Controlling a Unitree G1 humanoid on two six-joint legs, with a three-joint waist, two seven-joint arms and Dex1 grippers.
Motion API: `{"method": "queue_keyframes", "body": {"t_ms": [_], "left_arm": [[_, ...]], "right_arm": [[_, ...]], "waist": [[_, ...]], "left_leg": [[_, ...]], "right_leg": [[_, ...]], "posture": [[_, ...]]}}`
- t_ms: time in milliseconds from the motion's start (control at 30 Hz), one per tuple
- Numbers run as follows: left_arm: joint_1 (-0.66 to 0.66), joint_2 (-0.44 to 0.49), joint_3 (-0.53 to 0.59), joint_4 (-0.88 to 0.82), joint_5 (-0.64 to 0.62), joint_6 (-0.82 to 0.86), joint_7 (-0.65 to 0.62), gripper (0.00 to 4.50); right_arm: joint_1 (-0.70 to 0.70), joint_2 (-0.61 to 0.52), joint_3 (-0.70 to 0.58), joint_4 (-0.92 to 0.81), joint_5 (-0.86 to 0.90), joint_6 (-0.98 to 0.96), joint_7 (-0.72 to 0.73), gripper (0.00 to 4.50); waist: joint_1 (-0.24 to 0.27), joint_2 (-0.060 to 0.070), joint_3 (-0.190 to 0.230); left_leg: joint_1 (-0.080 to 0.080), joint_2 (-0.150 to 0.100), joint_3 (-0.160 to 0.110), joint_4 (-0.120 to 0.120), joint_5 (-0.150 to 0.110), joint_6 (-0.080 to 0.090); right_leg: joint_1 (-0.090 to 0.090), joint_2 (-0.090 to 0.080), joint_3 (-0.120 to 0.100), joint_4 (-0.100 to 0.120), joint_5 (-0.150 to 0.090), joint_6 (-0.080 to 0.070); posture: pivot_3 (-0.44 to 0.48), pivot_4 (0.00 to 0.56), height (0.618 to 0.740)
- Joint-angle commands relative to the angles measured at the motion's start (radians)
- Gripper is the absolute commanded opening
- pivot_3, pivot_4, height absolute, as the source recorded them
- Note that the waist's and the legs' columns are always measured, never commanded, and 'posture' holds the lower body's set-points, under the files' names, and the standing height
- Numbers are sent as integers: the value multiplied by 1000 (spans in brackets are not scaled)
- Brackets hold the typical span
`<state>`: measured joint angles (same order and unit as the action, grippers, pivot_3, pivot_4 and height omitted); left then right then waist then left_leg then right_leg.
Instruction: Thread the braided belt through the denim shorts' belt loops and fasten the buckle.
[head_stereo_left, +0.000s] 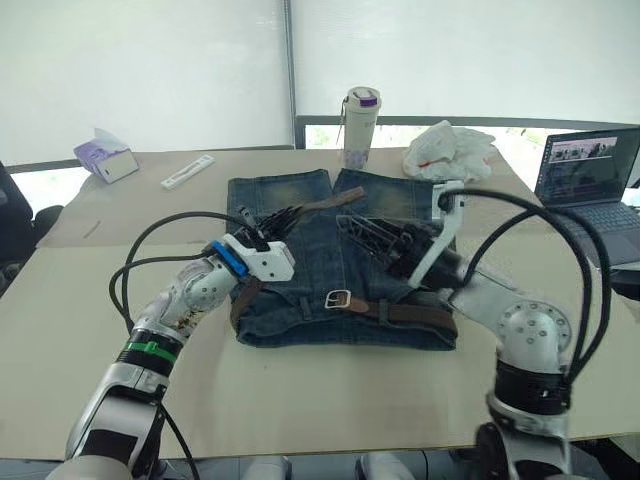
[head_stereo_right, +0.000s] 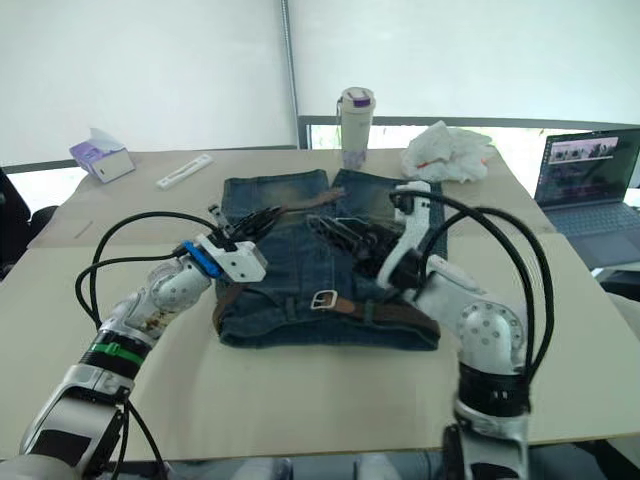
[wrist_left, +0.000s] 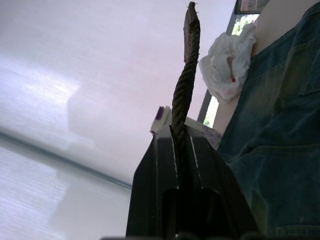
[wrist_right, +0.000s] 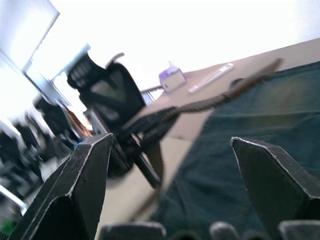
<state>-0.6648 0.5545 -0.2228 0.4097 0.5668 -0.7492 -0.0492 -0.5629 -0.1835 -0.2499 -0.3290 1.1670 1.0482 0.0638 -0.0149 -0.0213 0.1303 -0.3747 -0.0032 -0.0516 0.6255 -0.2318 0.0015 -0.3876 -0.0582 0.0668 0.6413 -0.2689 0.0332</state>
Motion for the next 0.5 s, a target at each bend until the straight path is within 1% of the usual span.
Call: {"method": "queue_keyframes", "body": {"t_ms": [33,133,200,300,500], "left_arm": [[-12,12,-13,-2,82,-78,98,26],[-9,12,-20,7,106,-102,130,26],[-9,15,-25,14,116,-114,143,26],[-5,21,-26,14,121,-123,152,0],[-1,38,-34,28,125,-134,151,0]], "right_arm": [[-33,58,-51,19,149,-10,-200,4200],[-50,108,-63,57,221,-51,-312,4200],[-62,118,-72,77,260,-75,-359,4200],[-69,91,-64,86,280,-88,-367,3367],[-60,58,-41,87,312,-111,-367,1235]], "waist": [[1,0,0],[1,0,0],[-1,1,0],[-1,1,0],[-4,1,0]], "left_leg": [[-1,0,0,0,0,0],[-3,0,0,1,0,0],[-3,0,0,1,0,0],[-3,0,0,1,0,1],[-3,0,0,1,0,1]], "right_leg": [[0,0,0,1,1,1],[0,0,-1,2,1,2],[-1,0,-1,2,2,3],[-1,1,-1,1,2,3],[0,2,-1,0,1,3]], "posture": [[0,150,740],[0,150,740],[0,150,740],[0,150,740],[0,150,740]]}}
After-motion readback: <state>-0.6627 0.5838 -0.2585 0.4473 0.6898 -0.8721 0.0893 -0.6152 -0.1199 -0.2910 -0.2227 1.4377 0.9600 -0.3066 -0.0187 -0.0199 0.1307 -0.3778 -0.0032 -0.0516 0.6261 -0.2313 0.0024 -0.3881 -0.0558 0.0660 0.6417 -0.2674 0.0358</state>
